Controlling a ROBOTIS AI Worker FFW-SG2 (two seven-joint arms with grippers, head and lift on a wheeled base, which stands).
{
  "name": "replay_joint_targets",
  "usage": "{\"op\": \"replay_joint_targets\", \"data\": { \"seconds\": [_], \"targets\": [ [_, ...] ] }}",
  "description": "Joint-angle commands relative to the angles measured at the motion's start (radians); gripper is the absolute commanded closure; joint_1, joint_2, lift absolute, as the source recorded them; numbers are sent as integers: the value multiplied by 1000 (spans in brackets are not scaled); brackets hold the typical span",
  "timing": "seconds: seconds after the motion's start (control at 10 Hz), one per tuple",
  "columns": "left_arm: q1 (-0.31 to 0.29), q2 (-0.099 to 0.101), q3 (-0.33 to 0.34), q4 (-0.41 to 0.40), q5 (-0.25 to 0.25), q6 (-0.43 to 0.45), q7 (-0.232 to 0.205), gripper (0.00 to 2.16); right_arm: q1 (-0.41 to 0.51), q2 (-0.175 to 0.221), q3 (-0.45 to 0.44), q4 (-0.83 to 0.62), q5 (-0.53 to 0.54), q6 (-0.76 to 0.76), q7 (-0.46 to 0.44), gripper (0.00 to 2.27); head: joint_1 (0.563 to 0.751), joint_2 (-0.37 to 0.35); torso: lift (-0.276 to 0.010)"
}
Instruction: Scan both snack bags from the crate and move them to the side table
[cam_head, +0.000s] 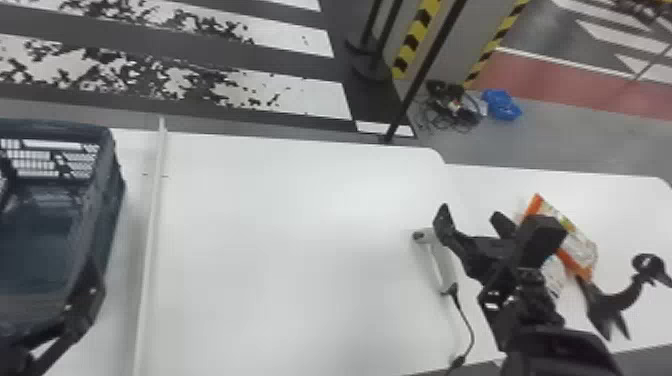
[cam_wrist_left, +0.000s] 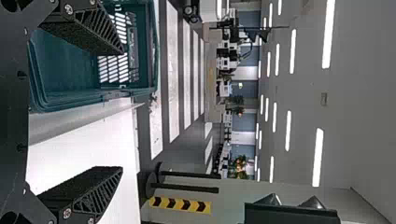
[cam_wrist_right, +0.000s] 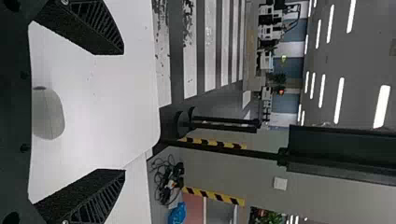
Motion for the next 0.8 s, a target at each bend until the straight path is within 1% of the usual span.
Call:
{"op": "replay_joint_targets", "data": {
  "seconds": [0.0, 0.2, 0.3, 0.5, 0.7],
  "targets": [
    [-4, 0, -19, 1, -9, 12, 2, 124, 47, 25, 92, -1, 56, -155, -10, 19, 695, -350, -75],
    [-6, 0, -29, 1, -12, 12, 9, 124, 93, 55, 184, 2, 118, -241, -51, 19, 695, -283, -75],
    [-9, 0, -34, 4, -15, 12, 12, 124, 110, 72, 211, 6, 133, -269, -56, 19, 695, -268, -75],
    [-15, 0, -43, 7, -21, 9, 22, 124, 164, 101, 265, 2, 185, -333, -56, 22, 695, -211, -75],
    [-18, 3, -43, 12, -21, 9, 28, 124, 190, 120, 286, 11, 193, -339, -84, 19, 695, -165, -75]
  ]
}}
